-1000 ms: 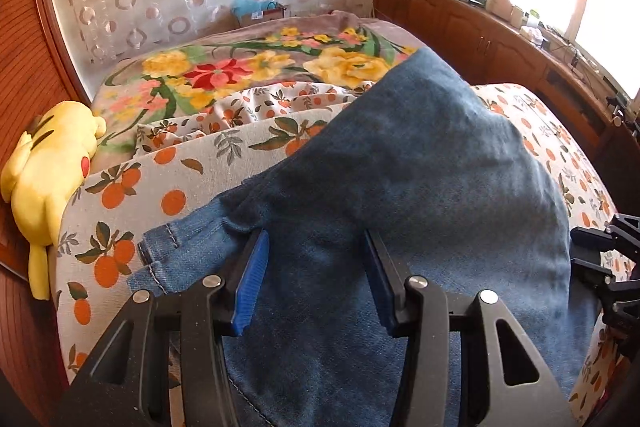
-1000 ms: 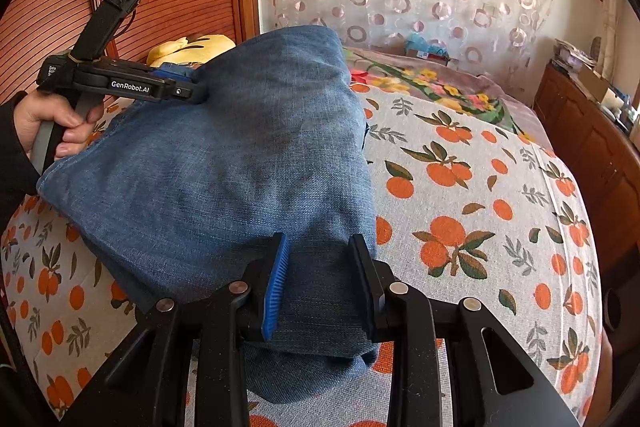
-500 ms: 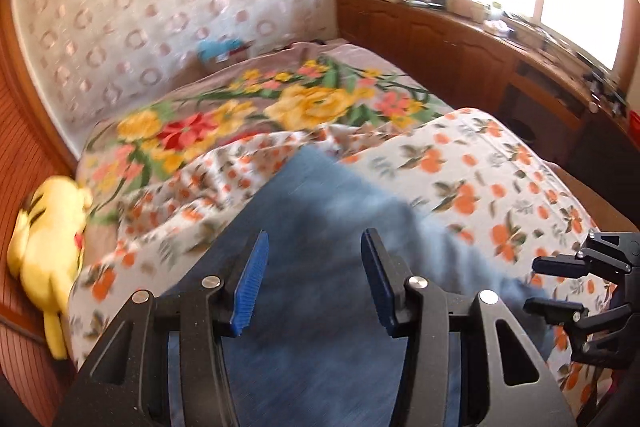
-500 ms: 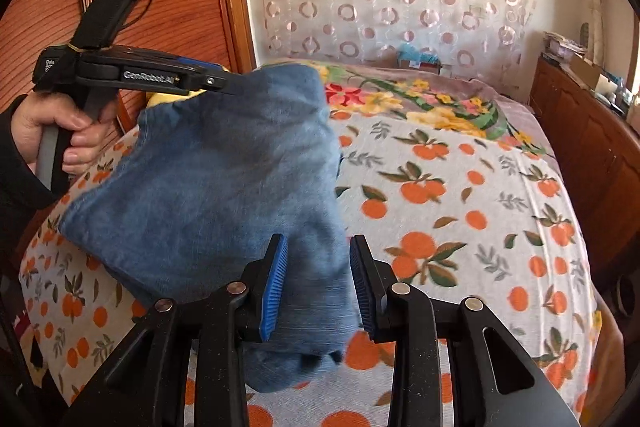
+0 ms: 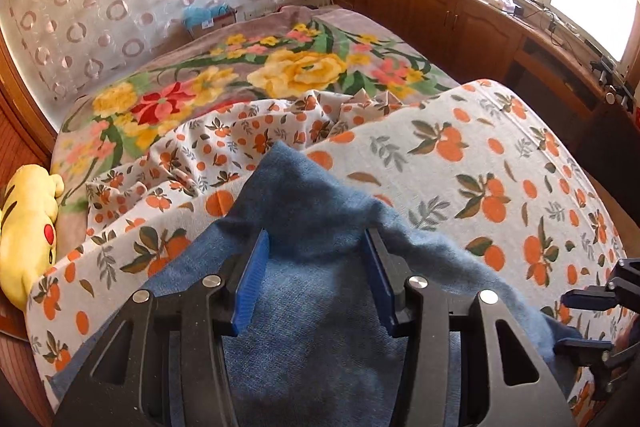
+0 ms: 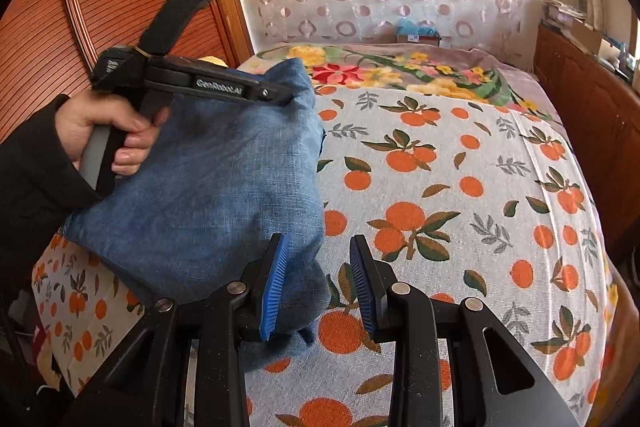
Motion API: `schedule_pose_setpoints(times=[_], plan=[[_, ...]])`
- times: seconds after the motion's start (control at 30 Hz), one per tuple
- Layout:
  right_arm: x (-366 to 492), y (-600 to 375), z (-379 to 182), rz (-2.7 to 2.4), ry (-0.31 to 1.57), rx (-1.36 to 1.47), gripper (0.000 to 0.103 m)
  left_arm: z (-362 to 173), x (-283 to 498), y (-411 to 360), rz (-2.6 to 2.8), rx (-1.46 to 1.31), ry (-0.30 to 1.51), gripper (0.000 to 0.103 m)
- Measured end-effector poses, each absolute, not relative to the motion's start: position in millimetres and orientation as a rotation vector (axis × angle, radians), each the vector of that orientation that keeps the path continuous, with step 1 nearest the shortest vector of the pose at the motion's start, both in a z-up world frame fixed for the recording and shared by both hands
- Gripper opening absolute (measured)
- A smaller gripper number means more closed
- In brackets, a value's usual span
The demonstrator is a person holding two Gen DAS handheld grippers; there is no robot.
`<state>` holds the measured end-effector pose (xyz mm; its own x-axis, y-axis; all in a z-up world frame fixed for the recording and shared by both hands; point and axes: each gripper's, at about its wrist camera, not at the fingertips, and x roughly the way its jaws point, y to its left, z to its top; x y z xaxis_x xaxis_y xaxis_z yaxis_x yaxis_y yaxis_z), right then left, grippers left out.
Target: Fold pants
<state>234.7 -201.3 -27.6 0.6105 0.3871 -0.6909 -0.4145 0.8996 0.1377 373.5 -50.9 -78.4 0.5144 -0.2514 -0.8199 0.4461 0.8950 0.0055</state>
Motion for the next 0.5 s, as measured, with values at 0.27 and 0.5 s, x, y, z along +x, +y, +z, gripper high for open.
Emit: schedule_pose_setpoints(times=[0.27,0.5], plan=[[231,-212,-21,0.48,0.77,0.03,0.033,-78,373,-50,-0.425,0.216,0.928,0.05],[233,-199,-33,0.499,0.826,-0.007,0.033,-64,377,-47,-0.418,0.149,0.91,0.05]])
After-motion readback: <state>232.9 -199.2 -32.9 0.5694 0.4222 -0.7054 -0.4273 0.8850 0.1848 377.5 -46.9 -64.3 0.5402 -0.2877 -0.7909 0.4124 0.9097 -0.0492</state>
